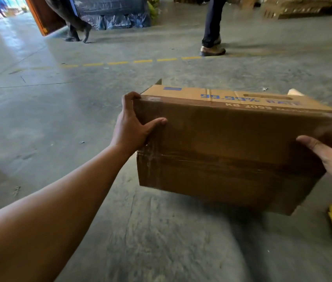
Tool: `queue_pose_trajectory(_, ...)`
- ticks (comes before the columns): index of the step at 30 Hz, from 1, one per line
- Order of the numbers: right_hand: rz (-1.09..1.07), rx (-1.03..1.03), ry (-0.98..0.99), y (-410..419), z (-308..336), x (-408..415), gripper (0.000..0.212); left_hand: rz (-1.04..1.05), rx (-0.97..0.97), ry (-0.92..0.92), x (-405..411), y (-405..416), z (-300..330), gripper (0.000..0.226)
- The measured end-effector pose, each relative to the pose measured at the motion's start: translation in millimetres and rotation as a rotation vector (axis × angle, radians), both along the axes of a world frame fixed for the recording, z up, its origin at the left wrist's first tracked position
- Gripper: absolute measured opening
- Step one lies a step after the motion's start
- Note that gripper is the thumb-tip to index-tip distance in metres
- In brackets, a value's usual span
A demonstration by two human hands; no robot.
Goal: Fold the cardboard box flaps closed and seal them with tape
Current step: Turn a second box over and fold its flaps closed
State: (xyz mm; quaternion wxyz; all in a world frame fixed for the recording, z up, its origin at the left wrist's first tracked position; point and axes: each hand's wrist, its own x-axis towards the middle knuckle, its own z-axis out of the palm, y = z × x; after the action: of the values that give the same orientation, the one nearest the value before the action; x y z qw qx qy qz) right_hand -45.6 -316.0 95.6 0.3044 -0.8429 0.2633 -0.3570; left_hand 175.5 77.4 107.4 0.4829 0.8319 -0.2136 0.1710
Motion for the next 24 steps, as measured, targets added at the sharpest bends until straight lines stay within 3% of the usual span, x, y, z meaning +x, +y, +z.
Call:
queue_pose_trajectory(2,-0.001,0.045,0.024,-3,-7,-3,0.086,-0.031,-0.004,0.008,1,-1,-6,0.087)
queue_pose_trajectory(4,0.012,-0.043,-0.032,5,-17,-6,0.079,-0.037,0.005,0.043,-2,0,-16,0.089)
queue_pose_trajectory(13,0.068,-0.118,-0.006,39,-55,-25,0.088,-0.012,0.072,0.146,-21,16,-78,0.1)
queue_pose_trajectory(19,0.02,-0.055,0.069,44,-44,-36,0.079,-0.02,0.114,0.158,-26,19,-68,0.093)
queue_pose_trajectory(21,0.009,-0.096,0.079,38,-36,-38,0.067,-0.013,0.145,0.139,-25,21,-58,0.086)
queue_pose_trajectory(24,0.022,-0.205,0.161,22,-14,-29,0.075,-0.021,0.255,0.153,-13,18,-30,0.087)
